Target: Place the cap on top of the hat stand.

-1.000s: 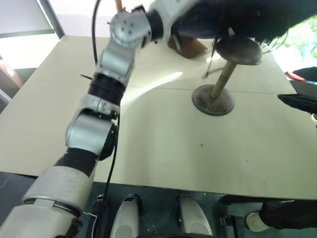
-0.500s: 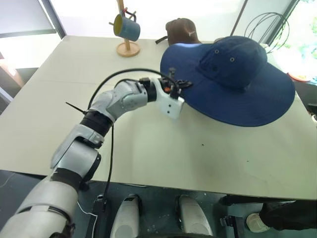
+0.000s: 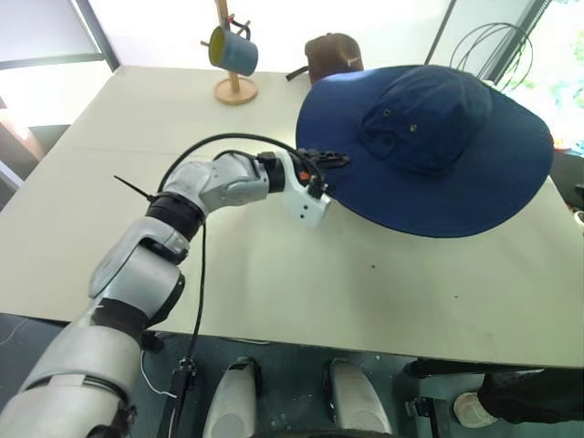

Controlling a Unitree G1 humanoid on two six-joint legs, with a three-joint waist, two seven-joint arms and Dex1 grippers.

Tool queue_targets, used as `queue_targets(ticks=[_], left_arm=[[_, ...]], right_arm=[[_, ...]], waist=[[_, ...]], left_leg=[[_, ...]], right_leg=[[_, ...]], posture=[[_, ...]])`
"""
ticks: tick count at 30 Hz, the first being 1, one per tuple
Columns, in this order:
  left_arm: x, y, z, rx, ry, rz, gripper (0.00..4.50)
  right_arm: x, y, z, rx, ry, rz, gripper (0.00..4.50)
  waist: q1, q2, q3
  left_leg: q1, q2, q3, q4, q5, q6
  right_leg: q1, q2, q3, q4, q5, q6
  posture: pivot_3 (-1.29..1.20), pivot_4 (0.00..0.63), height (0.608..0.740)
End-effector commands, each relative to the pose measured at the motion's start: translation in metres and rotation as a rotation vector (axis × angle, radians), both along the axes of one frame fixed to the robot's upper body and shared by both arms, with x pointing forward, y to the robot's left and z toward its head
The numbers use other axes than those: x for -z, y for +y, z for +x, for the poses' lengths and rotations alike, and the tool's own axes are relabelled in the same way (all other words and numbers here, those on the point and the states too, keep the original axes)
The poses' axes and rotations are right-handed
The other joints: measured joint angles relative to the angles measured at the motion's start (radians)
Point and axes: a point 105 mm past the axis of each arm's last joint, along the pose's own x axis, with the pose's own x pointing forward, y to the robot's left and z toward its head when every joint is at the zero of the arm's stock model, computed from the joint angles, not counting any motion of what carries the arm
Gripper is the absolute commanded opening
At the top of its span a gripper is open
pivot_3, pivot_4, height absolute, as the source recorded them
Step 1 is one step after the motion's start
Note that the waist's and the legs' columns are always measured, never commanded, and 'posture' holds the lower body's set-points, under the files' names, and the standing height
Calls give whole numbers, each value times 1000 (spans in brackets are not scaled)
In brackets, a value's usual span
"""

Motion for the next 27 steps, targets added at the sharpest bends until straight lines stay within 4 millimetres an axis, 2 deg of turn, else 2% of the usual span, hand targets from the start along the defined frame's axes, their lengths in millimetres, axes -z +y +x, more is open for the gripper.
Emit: queue_targets(ticks=[1,3,4,8,9,11,12,15,18,20,23,27], left_arm=[[-29,1,-7,45,-69,-44,3417],[-30,10,-11,55,-73,-27,4434],[-30,14,-12,54,-68,-19,4476],[-44,43,-18,15,-4,-42,4476],[-50,58,-17,-39,87,-85,4476],[-58,85,-24,-96,322,-166,4476],[-60,92,-30,-95,421,-186,4476],[-73,133,-47,-157,902,-296,4476],[-88,164,-61,-203,1229,-372,4476],[-102,180,-66,-217,1337,-423,4476],[-126,198,-77,-176,1404,-467,4476],[-129,208,-83,-214,1430,-423,4476]], right_arm=[[-10,4,1,-23,-42,-29,4500],[-10,4,3,-33,-42,-33,4500],[-10,4,4,-37,-41,-34,4500],[-9,2,8,-46,-30,-58,4500],[-10,1,9,-49,-28,-62,4500],[-10,-3,12,-51,-19,-81,4500],[-10,-4,13,-52,-15,-89,4500],[-10,-9,17,-62,-3,-115,4500],[-12,-11,22,-76,-2,-128,4500],[-14,-11,27,-92,-4,-131,4500],[-15,-9,34,-118,-6,-140,4500],[-16,-7,45,-144,-10,-149,4500]], waist=[[0,0,0],[-1,0,0],[-1,0,0],[-3,1,0],[-4,1,0],[-9,2,-1],[-11,2,0],[-10,2,0],[-13,2,0],[-11,2,0],[-9,1,0],[-20,2,0]], left_leg=[[0,0,0,0,0,0],[0,0,0,0,0,0],[0,0,0,0,0,0],[0,0,0,0,0,0],[0,0,0,0,0,0],[0,0,0,-1,0,0],[1,1,0,-1,0,0],[1,1,0,0,0,0],[2,1,0,1,0,0],[3,1,0,1,0,0],[3,1,0,2,0,0],[3,1,0,0,0,0]], right_leg=[[0,0,0,0,0,0],[0,0,0,0,0,0],[0,0,0,0,0,0],[0,0,0,0,0,0],[0,0,0,1,0,0],[0,0,0,1,0,0],[0,0,0,2,0,0],[-1,0,0,4,0,0],[0,0,0,4,0,-1],[2,0,0,4,-2,-4],[3,0,0,3,-2,-4],[2,0,0,3,-3,-4]], posture=[[0,150,738],[0,150,738],[0,150,738],[0,150,738],[0,150,738],[0,150,738],[0,150,738],[0,150,738],[0,150,738],[0,150,738],[0,150,738],[0,150,738]])
